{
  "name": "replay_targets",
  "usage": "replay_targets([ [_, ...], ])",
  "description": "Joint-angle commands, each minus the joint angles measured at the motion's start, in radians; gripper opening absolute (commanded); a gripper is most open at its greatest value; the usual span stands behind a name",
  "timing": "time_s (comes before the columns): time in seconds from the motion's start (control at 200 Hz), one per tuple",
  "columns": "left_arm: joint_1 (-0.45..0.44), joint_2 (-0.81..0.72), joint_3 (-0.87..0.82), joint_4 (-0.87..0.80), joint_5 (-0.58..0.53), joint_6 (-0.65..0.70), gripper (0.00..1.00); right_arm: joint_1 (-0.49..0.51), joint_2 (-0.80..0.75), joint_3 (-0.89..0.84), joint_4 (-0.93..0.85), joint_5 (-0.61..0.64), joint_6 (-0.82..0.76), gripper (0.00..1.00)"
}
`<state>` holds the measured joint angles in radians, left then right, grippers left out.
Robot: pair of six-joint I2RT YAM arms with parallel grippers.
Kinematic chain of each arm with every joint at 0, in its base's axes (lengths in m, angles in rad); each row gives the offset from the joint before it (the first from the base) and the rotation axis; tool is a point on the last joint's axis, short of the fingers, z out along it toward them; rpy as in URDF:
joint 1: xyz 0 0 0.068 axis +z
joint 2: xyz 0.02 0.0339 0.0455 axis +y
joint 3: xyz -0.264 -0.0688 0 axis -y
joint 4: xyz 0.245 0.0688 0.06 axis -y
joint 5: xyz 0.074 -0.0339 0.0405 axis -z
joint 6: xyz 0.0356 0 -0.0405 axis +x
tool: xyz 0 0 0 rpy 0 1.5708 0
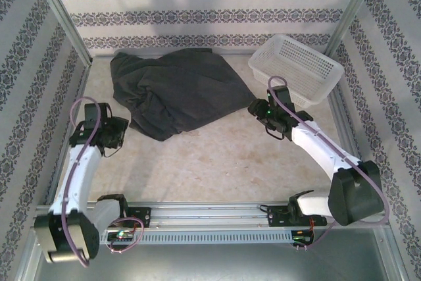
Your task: Fold and stack the t-shirts
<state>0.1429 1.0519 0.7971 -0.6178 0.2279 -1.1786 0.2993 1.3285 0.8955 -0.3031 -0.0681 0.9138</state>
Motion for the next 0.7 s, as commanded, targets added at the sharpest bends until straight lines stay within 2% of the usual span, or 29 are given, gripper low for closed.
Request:
replay_targets([
  [0.0, -0.013, 0.132, 0.039, 0.129, 0.065, 0.063, 0.36, 0.006, 0.043, 0.046, 0.028, -0.035, -0.006, 0.55],
  [0.07, -0.021, 0.248, 0.085, 0.185, 0.081, 0.108, 0.29, 0.007, 0.072, 0.063, 0.035, -0.056, -0.009, 0.55],
  [0.19, -0.033, 0.393, 0.192, 0.208, 0.090, 0.198, 0.29, 0.005, 0.127, 0.095, 0.043, -0.108, -0.016, 0.55],
  [0.305, -0.040, 0.501, 0.247, 0.234, 0.111, 0.218, 0.42, 0.012, 0.185, 0.119, 0.047, -0.153, -0.021, 0.55],
  [0.395, -0.075, 0.578, 0.293, 0.266, 0.130, 0.240, 0.45, 0.015, 0.212, 0.122, 0.049, -0.171, -0.010, 0.54],
  [0.565, -0.182, 0.745, 0.452, 0.163, 0.039, 0.365, 0.51, 0.017, 0.219, 0.121, 0.057, -0.170, 0.001, 0.54],
  [0.694, -0.205, 0.814, 0.498, 0.125, -0.064, 0.432, 0.52, 0.015, 0.213, 0.130, 0.053, -0.172, -0.004, 0.54],
])
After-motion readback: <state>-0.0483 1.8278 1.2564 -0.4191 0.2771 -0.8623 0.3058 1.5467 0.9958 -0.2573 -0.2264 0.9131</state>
